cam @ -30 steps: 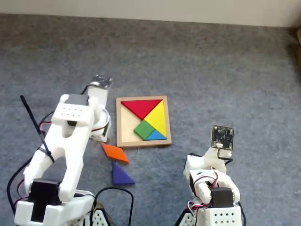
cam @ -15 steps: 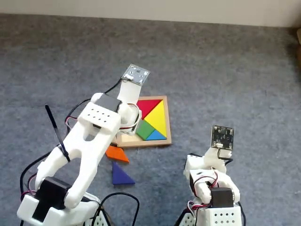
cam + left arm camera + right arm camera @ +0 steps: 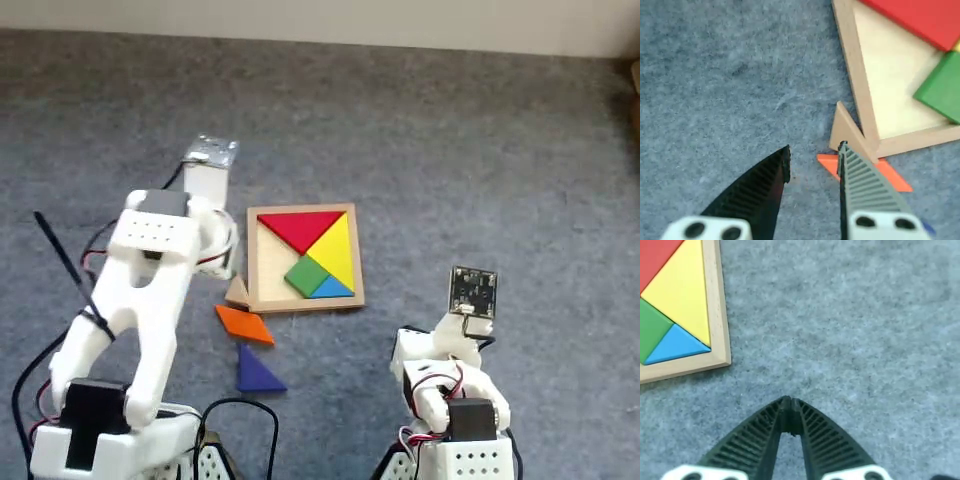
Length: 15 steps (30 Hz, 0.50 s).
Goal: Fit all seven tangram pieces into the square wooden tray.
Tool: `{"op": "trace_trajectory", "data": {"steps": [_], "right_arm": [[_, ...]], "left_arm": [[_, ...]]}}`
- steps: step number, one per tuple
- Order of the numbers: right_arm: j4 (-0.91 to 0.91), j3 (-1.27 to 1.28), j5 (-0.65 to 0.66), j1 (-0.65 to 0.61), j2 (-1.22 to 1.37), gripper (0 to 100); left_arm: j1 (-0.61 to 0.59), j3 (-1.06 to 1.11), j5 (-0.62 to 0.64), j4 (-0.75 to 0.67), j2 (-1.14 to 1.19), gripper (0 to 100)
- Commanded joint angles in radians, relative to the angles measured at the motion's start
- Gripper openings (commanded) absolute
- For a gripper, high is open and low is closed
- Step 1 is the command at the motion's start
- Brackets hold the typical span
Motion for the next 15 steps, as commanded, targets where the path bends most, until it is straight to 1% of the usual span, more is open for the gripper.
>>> {"op": "trace_trajectory", "data": {"steps": [1, 3, 5, 8, 9, 12, 15], "right_arm": [[-0.019, 0.099, 0.008, 0.015, 0.001, 0.9], [-0.019, 0.099, 0.008, 0.015, 0.001, 0.9], [-0.019, 0.099, 0.008, 0.015, 0.001, 0.9], [-0.019, 0.099, 0.008, 0.015, 0.001, 0.9], [-0.019, 0.099, 0.008, 0.015, 0.001, 0.9], [-0.019, 0.099, 0.008, 0.015, 0.001, 0.9], [-0.019, 0.099, 0.008, 0.015, 0.001, 0.9]], "left_arm": [[-0.027, 0.028, -0.106, 0.005, -0.007, 17], [-0.027, 0.036, -0.106, 0.005, -0.007, 18], [-0.025, 0.038, -0.089, 0.003, -0.007, 23], [-0.025, 0.036, 0.02, 0.003, -0.007, 29], [-0.022, 0.036, 0.04, 0.003, -0.005, 29], [0.036, 0.056, 0.043, -0.021, -0.002, 29], [0.097, 0.105, 0.044, -0.097, 0.036, 29]]}}
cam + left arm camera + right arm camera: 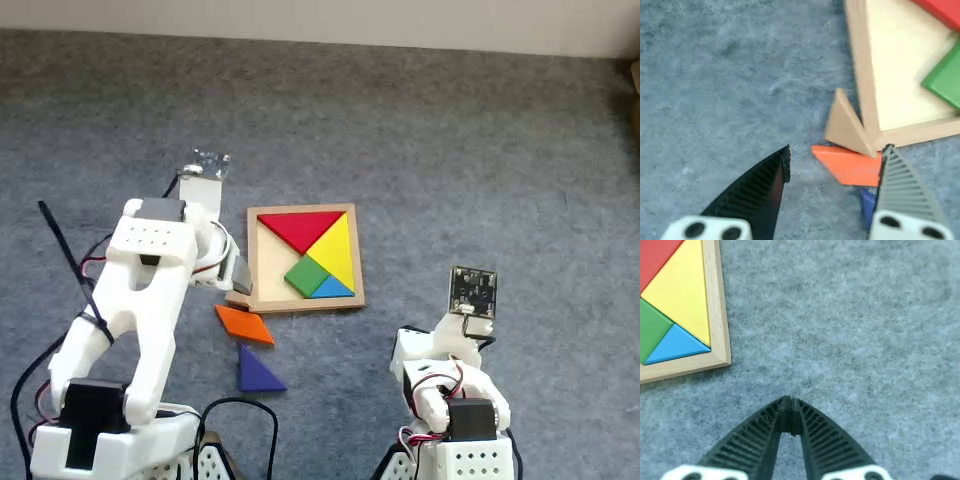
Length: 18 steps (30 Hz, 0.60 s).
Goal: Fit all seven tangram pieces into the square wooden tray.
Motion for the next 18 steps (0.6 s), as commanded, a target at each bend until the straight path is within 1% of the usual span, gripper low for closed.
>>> {"op": "trace_trajectory", "data": {"steps": [1, 3, 5, 8, 11, 14, 18], "right_arm": [[-0.019, 0.099, 0.008, 0.015, 0.001, 0.9], [-0.019, 0.099, 0.008, 0.015, 0.001, 0.9], [-0.019, 0.099, 0.008, 0.015, 0.001, 0.9], [-0.019, 0.099, 0.008, 0.015, 0.001, 0.9], [-0.019, 0.099, 0.008, 0.015, 0.001, 0.9], [-0.019, 0.099, 0.008, 0.015, 0.001, 0.9], [-0.019, 0.099, 0.008, 0.015, 0.001, 0.9]], "left_arm": [[0.097, 0.045, 0.014, -0.101, 0.059, 29], [0.099, 0.047, 0.011, -0.137, 0.128, 26], [0.099, 0.004, 0.008, -0.138, 0.197, 21], [0.101, -0.081, 0.008, -0.069, 0.283, 17], [0.105, -0.13, 0.008, -0.032, 0.337, 16], [0.107, -0.133, 0.008, -0.031, 0.337, 15], [0.116, -0.14, 0.006, 0.0, 0.282, 10]]}}
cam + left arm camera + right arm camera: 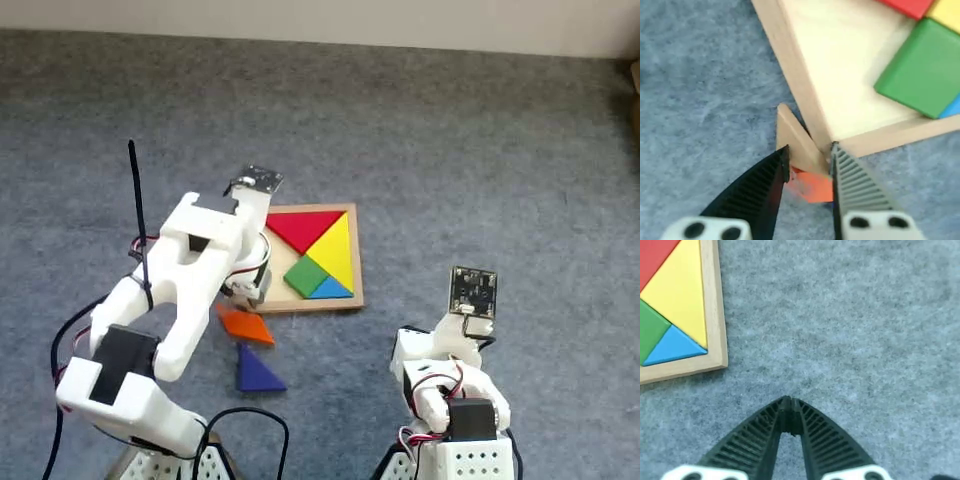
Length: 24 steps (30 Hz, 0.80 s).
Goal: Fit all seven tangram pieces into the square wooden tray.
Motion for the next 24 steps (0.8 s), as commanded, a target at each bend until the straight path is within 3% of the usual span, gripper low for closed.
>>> {"op": "trace_trajectory", "data": {"steps": [1, 8, 16, 20, 24], "right_arm": [[-0.019, 0.099, 0.008, 0.015, 0.001, 0.9], [-0.019, 0.099, 0.008, 0.015, 0.001, 0.9], [-0.019, 0.099, 0.008, 0.015, 0.001, 0.9], [-0.019, 0.099, 0.008, 0.015, 0.001, 0.9], [-0.019, 0.099, 0.008, 0.015, 0.001, 0.9]], "left_arm": [[0.033, -0.01, -0.003, 0.028, -0.051, 9], [0.107, -0.01, -0.003, 0.094, -0.182, 9], [0.047, -0.005, -0.009, 0.1, -0.232, 9], [0.039, -0.008, -0.083, 0.137, -0.239, 10], [0.035, -0.007, -0.095, 0.189, -0.232, 22]]}}
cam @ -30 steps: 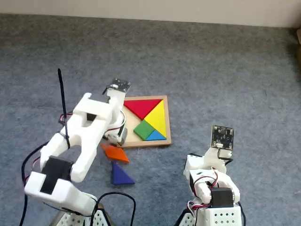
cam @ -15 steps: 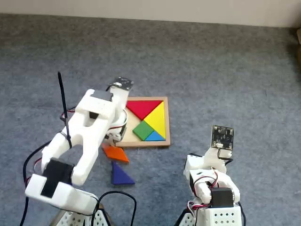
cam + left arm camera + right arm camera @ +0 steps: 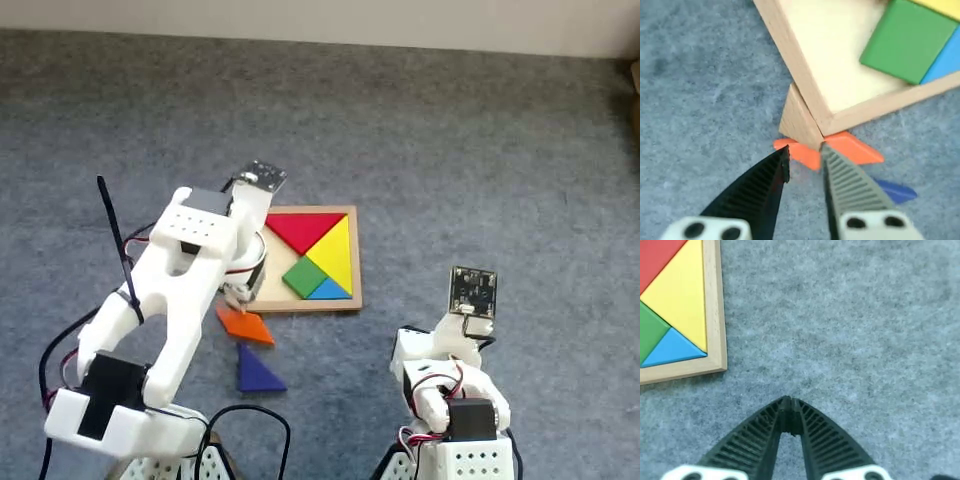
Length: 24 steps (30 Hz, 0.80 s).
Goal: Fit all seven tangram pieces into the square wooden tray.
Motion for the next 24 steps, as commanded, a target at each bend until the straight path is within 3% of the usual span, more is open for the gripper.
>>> {"op": "trace_trajectory", "data": {"steps": [1, 12, 18, 24], "right_arm": [[-0.019, 0.099, 0.008, 0.015, 0.001, 0.9], [-0.019, 0.099, 0.008, 0.015, 0.001, 0.9], [-0.019, 0.099, 0.008, 0.015, 0.001, 0.9], [-0.019, 0.099, 0.008, 0.015, 0.001, 0.9]], "left_arm": [[-0.024, -0.007, -0.017, 0.043, -0.042, 25], [-0.048, 0.111, -0.017, -0.16, -0.041, 27], [-0.042, 0.125, -0.015, -0.166, 0.018, 23], [-0.041, -0.033, -0.017, -0.101, 0.246, 17]]}}
